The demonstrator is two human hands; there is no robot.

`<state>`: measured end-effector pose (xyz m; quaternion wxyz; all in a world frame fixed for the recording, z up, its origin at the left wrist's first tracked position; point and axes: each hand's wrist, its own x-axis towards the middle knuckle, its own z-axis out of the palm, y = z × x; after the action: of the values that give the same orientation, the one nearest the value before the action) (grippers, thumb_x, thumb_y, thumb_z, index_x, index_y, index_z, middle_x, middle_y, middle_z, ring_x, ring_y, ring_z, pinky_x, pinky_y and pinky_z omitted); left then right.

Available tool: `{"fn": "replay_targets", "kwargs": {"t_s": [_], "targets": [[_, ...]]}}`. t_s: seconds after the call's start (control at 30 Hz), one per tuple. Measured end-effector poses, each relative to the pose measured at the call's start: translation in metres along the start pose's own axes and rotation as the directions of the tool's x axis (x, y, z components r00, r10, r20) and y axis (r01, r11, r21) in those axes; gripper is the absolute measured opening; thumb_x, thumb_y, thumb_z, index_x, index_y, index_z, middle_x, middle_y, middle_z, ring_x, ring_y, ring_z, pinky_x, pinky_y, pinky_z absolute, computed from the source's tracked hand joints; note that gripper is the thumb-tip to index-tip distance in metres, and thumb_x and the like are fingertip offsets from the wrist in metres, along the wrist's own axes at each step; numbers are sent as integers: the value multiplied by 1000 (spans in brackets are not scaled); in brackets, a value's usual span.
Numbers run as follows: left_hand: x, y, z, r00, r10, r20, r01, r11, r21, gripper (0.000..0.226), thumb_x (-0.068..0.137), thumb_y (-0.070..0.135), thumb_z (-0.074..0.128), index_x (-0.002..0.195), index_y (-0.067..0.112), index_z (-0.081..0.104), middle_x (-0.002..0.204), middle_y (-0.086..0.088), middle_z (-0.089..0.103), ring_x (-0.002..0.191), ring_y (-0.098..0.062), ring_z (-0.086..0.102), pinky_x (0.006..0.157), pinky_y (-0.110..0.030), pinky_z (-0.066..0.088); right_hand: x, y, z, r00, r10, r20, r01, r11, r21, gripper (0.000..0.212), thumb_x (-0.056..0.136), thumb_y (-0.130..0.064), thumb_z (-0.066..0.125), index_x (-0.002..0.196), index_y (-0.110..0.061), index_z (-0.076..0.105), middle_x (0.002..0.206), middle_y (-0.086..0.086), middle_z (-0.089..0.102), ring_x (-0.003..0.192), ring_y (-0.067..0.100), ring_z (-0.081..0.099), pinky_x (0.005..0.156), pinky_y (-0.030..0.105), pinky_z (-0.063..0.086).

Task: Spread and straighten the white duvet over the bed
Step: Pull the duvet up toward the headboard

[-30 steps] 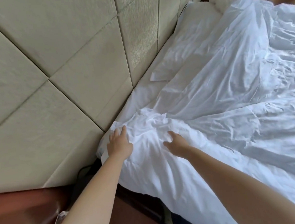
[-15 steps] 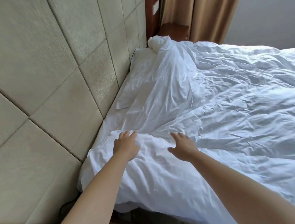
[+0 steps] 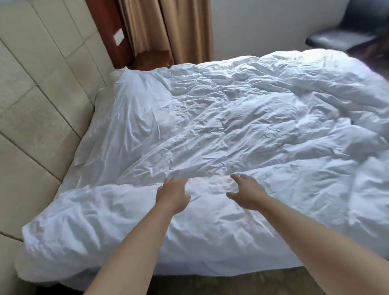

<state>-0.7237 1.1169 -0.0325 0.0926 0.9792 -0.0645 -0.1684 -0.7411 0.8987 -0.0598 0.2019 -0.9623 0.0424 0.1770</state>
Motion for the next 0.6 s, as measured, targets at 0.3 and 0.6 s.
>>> {"fn": "replay_targets", "kwargs": {"t_s": [0.3, 0.6], "targets": [[41, 219, 69, 971, 206, 120, -215, 974, 74, 53, 92, 25, 48, 143, 22, 36, 144, -1, 37, 135, -23, 31, 105, -40, 35, -33, 222, -60, 973, 228, -15, -227, 971, 76, 69, 91, -47, 51, 149, -24, 24, 154, 7, 25, 142, 26, 23, 111, 41, 29], [131, 420, 145, 914, 291, 282, -300, 954, -13, 54, 92, 26, 49, 144, 23, 36, 147, -1, 36, 135, -24, 33, 106, -42, 35, -22, 428, -117, 909, 409, 85, -416, 906, 84, 69, 92, -44, 51, 150, -23, 21, 155, 6, 22, 143, 27, 19, 113, 43, 27]]}}
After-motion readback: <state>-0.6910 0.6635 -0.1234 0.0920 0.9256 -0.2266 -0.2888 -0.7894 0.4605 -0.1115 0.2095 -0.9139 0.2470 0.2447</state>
